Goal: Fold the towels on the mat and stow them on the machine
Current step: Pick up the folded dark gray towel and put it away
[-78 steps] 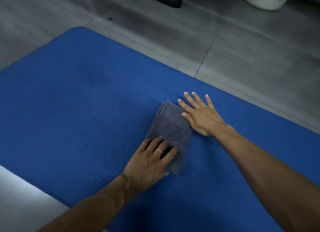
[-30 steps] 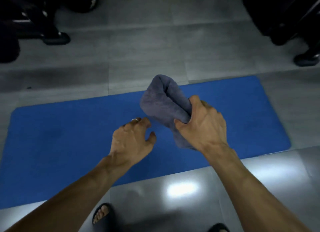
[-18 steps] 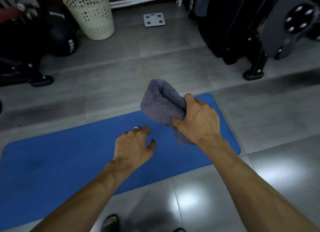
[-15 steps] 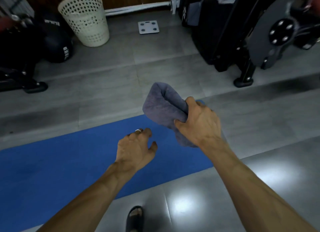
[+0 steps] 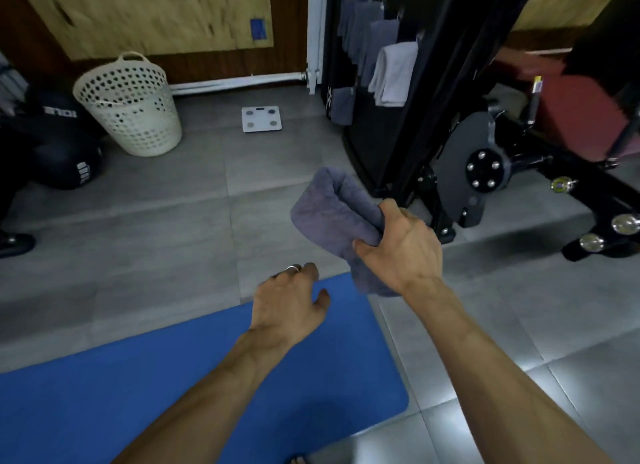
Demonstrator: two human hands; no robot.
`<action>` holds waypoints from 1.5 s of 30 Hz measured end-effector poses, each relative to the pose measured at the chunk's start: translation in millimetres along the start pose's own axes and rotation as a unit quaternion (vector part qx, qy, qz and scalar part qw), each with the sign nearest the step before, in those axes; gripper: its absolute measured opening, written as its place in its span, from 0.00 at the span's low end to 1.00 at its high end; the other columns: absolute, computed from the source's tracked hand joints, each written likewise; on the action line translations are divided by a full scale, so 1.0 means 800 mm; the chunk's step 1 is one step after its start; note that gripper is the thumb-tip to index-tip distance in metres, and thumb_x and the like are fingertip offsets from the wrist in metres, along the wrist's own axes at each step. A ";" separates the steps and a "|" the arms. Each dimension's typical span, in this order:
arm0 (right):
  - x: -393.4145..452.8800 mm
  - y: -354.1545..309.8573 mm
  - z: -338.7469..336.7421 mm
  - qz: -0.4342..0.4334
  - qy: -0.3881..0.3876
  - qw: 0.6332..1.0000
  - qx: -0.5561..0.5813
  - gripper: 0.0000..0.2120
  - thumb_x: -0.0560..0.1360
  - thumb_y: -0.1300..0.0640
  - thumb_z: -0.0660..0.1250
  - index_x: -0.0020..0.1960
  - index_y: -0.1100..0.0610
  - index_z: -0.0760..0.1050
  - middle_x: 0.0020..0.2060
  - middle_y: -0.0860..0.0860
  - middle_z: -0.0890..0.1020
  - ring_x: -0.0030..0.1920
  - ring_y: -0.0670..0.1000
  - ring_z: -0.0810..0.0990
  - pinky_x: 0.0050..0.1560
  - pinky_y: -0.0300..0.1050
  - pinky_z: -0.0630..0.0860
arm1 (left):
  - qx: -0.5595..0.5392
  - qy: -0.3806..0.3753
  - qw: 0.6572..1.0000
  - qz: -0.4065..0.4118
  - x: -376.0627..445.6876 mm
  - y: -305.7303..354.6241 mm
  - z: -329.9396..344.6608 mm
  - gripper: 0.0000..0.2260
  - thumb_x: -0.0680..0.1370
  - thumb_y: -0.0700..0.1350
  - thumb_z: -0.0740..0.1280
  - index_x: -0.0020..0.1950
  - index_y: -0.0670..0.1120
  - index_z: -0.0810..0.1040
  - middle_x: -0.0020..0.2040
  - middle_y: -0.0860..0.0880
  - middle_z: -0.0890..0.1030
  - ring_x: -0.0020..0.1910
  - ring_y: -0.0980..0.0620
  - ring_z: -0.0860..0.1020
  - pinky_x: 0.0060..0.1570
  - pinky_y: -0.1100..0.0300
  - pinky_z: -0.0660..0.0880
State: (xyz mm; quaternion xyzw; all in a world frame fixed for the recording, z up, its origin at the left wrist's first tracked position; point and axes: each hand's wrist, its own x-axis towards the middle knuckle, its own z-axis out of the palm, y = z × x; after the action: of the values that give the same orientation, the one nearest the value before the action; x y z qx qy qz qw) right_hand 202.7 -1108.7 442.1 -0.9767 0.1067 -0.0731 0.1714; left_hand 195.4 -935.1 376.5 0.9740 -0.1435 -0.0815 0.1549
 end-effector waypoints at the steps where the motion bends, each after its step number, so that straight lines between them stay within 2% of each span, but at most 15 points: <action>1: 0.023 0.010 -0.010 0.001 0.002 1.000 0.002 0.17 0.70 0.47 0.69 0.51 0.53 0.66 0.46 0.52 0.79 0.46 0.58 0.79 0.39 0.48 0.71 | -0.001 0.004 1.000 0.000 0.023 0.013 -0.009 0.16 0.77 0.57 0.61 0.61 0.52 0.73 0.55 0.54 0.80 0.54 0.51 0.79 0.50 0.57 0.74; 4: 0.095 0.041 -0.035 -0.019 0.019 1.000 0.000 0.17 0.70 0.47 0.70 0.50 0.54 0.67 0.46 0.52 0.79 0.45 0.58 0.79 0.38 0.47 0.70 | 0.000 0.018 1.000 -0.002 0.096 0.051 -0.033 0.16 0.78 0.57 0.61 0.62 0.52 0.73 0.56 0.53 0.79 0.55 0.50 0.78 0.51 0.57 0.74; 10: 0.277 0.120 -0.059 -0.071 0.037 0.997 0.023 0.17 0.70 0.46 0.69 0.50 0.54 0.67 0.44 0.52 0.79 0.44 0.58 0.80 0.41 0.53 0.78 | 0.014 0.070 0.997 -0.029 0.267 0.126 -0.057 0.16 0.77 0.57 0.62 0.61 0.52 0.74 0.56 0.53 0.80 0.55 0.49 0.78 0.52 0.56 0.74; 19: 0.560 0.211 -0.109 -0.176 -0.031 0.982 0.064 0.17 0.72 0.46 0.70 0.52 0.54 0.67 0.45 0.53 0.79 0.44 0.57 0.79 0.41 0.48 0.73 | -0.020 0.114 0.987 -0.114 0.504 0.232 -0.108 0.15 0.76 0.56 0.63 0.60 0.53 0.75 0.56 0.52 0.80 0.56 0.48 0.78 0.52 0.56 0.74; 22: 0.631 0.212 -0.119 -0.205 -0.047 0.976 0.054 0.17 0.73 0.47 0.70 0.50 0.53 0.63 0.45 0.52 0.79 0.43 0.56 0.79 0.41 0.44 0.67 | -0.046 0.166 0.976 -0.131 0.568 0.237 -0.143 0.11 0.75 0.55 0.64 0.54 0.53 0.76 0.53 0.51 0.81 0.54 0.47 0.79 0.51 0.56 0.73; 24: 0.675 0.209 -0.120 -0.216 -0.067 0.973 0.049 0.18 0.73 0.46 0.70 0.52 0.54 0.66 0.46 0.51 0.78 0.44 0.55 0.79 0.42 0.45 0.69 | -0.086 0.243 0.955 -0.145 0.612 0.231 -0.168 0.10 0.74 0.55 0.66 0.51 0.52 0.76 0.51 0.52 0.79 0.53 0.48 0.77 0.50 0.56 0.73; 26: 0.715 0.206 -0.114 -0.229 -0.086 0.968 0.055 0.19 0.73 0.46 0.71 0.57 0.54 0.69 0.48 0.49 0.79 0.46 0.53 0.79 0.45 0.47 0.74 | -0.149 0.304 0.933 -0.120 0.655 0.217 -0.193 0.15 0.71 0.52 0.70 0.55 0.52 0.73 0.54 0.54 0.75 0.57 0.53 0.74 0.51 0.58 0.72; 27: 0.735 0.204 -0.109 -0.236 -0.092 0.965 0.065 0.19 0.72 0.47 0.71 0.57 0.53 0.70 0.48 0.47 0.78 0.46 0.52 0.78 0.47 0.48 0.75 | -0.196 0.299 0.930 -0.088 0.679 0.206 -0.208 0.21 0.70 0.50 0.72 0.60 0.52 0.70 0.58 0.55 0.73 0.60 0.56 0.72 0.54 0.60 0.71; 29: 0.775 0.195 -0.100 -0.247 -0.108 0.958 0.094 0.16 0.72 0.49 0.73 0.53 0.51 0.69 0.45 0.45 0.77 0.45 0.49 0.77 0.46 0.46 0.73 | -0.304 0.201 0.931 0.008 0.727 0.180 -0.237 0.35 0.68 0.42 0.74 0.71 0.56 0.63 0.65 0.58 0.69 0.66 0.61 0.68 0.62 0.65 0.67; 31: 0.818 0.182 -0.088 -0.242 -0.128 0.955 0.115 0.16 0.71 0.50 0.74 0.49 0.48 0.67 0.41 0.42 0.76 0.41 0.48 0.77 0.43 0.45 0.71 | -0.325 0.099 0.934 0.106 0.782 0.151 -0.261 0.39 0.67 0.39 0.73 0.73 0.61 0.62 0.67 0.57 0.71 0.67 0.61 0.70 0.64 0.64 0.69; 33: 0.860 0.169 -0.074 -0.218 -0.131 0.960 0.116 0.17 0.69 0.50 0.75 0.48 0.48 0.67 0.38 0.41 0.76 0.40 0.48 0.77 0.41 0.48 0.74 | -0.279 0.067 0.942 0.172 0.839 0.126 -0.279 0.30 0.65 0.41 0.71 0.64 0.61 0.72 0.60 0.57 0.77 0.60 0.59 0.75 0.60 0.57 0.74; 36: 0.912 0.139 -0.068 -0.142 -0.146 0.964 0.170 0.27 0.64 0.48 0.78 0.59 0.47 0.71 0.50 0.44 0.80 0.51 0.47 0.80 0.52 0.53 0.78 | -0.277 0.041 0.931 0.236 0.920 0.098 -0.308 0.18 0.64 0.42 0.71 0.52 0.54 0.76 0.50 0.56 0.80 0.51 0.56 0.79 0.52 0.48 0.76; 39: 0.941 0.105 -0.087 -0.114 -0.121 0.956 0.242 0.38 0.61 0.48 0.79 0.67 0.43 0.67 0.59 0.43 0.74 0.60 0.45 0.75 0.60 0.45 0.74 | -0.287 -0.005 0.916 0.281 0.982 0.095 -0.344 0.14 0.65 0.47 0.70 0.50 0.57 0.76 0.47 0.58 0.80 0.49 0.57 0.79 0.51 0.50 0.77; 42: 0.959 0.074 -0.116 -0.103 -0.078 0.935 0.329 0.19 0.70 0.56 0.77 0.59 0.48 0.76 0.54 0.49 0.77 0.55 0.45 0.78 0.57 0.39 0.74 | -0.330 -0.060 0.896 0.292 1.029 0.110 -0.380 0.13 0.66 0.48 0.72 0.49 0.57 0.77 0.46 0.58 0.81 0.48 0.57 0.80 0.51 0.51 0.78; 45: 0.975 0.057 -0.145 -0.086 -0.027 0.931 0.354 0.04 0.76 0.59 0.71 0.50 0.55 0.80 0.47 0.51 0.82 0.49 0.49 0.82 0.51 0.43 0.78 | -0.360 -0.098 0.871 0.319 1.064 0.127 -0.409 0.12 0.68 0.47 0.74 0.50 0.50 0.79 0.46 0.53 0.81 0.49 0.55 0.80 0.53 0.53 0.75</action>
State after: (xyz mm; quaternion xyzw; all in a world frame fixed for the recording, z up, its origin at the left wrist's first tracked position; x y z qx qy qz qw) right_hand 927.7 -1370.1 617.2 -0.8595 -0.0155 -0.0940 0.5022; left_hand 1040.9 -1196.1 619.7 0.7389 -0.4220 -0.1684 0.4976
